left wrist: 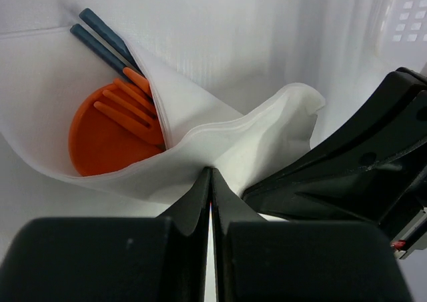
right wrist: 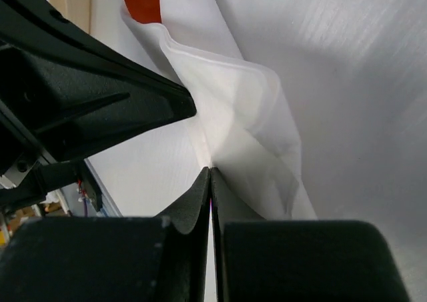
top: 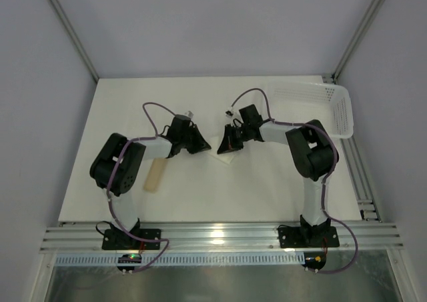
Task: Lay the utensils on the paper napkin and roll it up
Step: Roll the napkin at the center of the board.
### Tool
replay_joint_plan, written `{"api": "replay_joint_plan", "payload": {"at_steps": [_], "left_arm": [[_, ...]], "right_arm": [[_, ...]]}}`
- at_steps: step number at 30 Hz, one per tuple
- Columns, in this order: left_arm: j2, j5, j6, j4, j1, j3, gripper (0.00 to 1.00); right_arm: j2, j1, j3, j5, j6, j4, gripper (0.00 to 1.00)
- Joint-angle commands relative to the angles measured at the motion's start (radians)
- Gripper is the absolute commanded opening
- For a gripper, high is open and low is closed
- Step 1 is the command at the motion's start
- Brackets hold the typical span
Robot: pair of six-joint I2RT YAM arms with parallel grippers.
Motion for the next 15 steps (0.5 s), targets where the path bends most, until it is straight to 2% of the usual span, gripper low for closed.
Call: {"api": "replay_joint_plan", "payload": {"at_steps": [1,7,11,15], "left_arm": [[0.046,-0.042,0.054,-0.211,0.003,-0.045,0.0],[0.046,-0.042,0.054,-0.212,0.003,-0.05,0.0],[0.041,-0.046,0.06,-0.22,0.003,-0.052,0.0],[0.046,-0.044,0.057,-0.217,0.003,-0.053,0.0]], "right_arm": [[0.008,-0.039,-0.044,-0.056,0.04,0.093,0.04],[0.031,-0.069,-0.131,-0.055,0.005,0.112,0.04],[0.001,-0.067,-0.142,0.045,-0.105,-0.018,0.04],[-0.104,-0.067,-0.125,0.1,-0.146,-0.097,0.04]]}}
